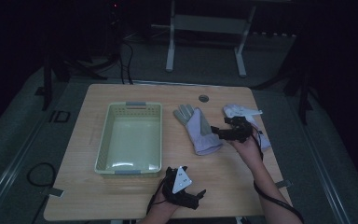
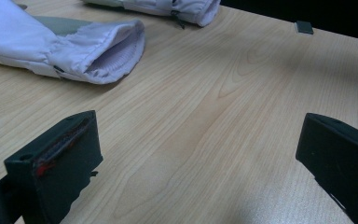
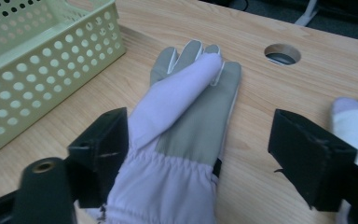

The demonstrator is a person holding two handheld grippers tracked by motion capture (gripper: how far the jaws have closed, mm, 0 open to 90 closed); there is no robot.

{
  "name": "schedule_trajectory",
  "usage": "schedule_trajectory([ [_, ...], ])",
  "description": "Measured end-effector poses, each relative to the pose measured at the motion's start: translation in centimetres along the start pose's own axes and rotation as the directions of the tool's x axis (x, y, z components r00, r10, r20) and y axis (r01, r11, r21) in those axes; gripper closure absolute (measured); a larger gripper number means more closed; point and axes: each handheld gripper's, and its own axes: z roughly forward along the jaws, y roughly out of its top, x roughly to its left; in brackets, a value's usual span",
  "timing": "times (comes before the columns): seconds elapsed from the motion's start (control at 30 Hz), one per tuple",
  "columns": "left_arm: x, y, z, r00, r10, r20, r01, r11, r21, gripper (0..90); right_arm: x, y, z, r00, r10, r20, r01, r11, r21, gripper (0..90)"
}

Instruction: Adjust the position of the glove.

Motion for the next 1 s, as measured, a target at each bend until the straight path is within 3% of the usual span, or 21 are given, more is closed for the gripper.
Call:
schedule_trajectory([
  [0.27,0.0,0.0,0.0,1.0000,0.001,0.004,-0.001,1.0000,0.000,0.1,0.4,0.2,2.5,0.9997,-0.026,0.003,0.026,1.000,0.005,27.1],
  [0.43,0.0,0.0,0.0,1.0000,0.002,0.007,-0.002,1.0000,-0.001,0.1,0.5,0.1,4.8,0.9998,-0.020,0.008,0.019,0.998,0.057,36.2],
  [0.7,0.0,0.0,0.0,0.9999,0.002,0.013,-0.002,1.0000,0.000,0.1,0.2,0.1,7.0,0.9999,0.010,0.007,-0.011,0.997,0.080,40.5],
  [1.0,0.0,0.0,0.0,0.9999,0.002,0.016,-0.002,1.0000,0.001,0.1,0.2,-0.2,9.5,1.0000,0.005,-0.007,-0.004,0.991,0.137,46.8],
])
